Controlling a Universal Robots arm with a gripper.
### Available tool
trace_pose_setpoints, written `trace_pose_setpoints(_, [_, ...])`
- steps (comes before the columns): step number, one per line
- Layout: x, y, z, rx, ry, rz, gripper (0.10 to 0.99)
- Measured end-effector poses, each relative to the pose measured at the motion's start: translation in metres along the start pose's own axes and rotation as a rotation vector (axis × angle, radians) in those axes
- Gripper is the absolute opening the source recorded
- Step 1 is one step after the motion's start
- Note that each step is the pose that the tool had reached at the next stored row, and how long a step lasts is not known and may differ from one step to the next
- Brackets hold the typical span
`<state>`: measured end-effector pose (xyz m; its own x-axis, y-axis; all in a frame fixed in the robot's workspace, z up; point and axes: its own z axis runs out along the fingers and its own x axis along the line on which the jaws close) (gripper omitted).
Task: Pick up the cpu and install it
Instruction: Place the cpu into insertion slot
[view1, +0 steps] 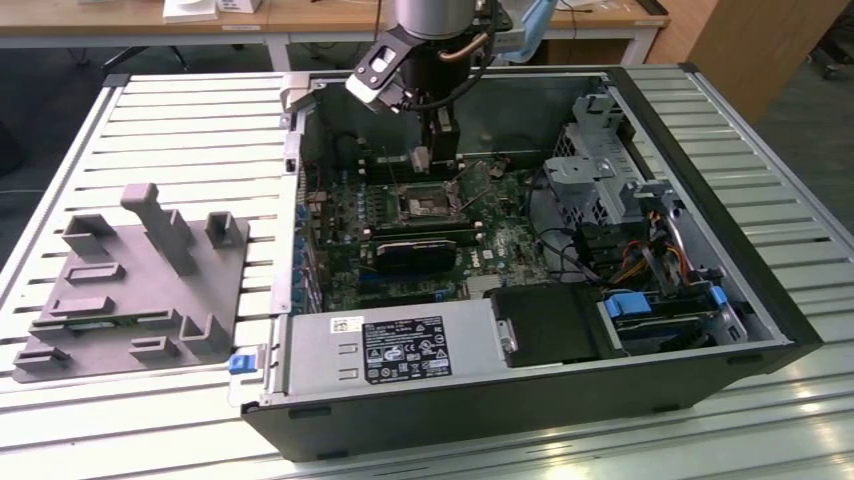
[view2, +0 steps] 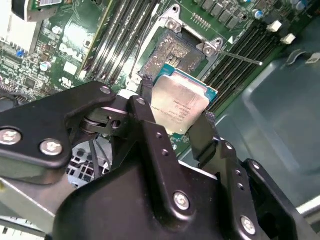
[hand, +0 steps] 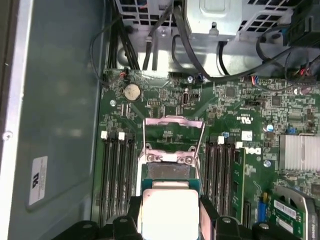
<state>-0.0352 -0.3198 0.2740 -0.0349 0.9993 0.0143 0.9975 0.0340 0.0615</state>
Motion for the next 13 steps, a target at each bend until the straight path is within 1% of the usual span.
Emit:
trace_pose_setpoints(6, [-0.0001,-0.0008,0.0107,0.000,0.0001,0.000,0.537])
trace_pose_setpoints(10, [-0.0002,-0.0011,0.0138,0.000,0.0000,0.000,0.537])
trace_pose_setpoints(13, [-0.0002,-0.0021,0.0182,0.000,-0.0001,0.000,0.537])
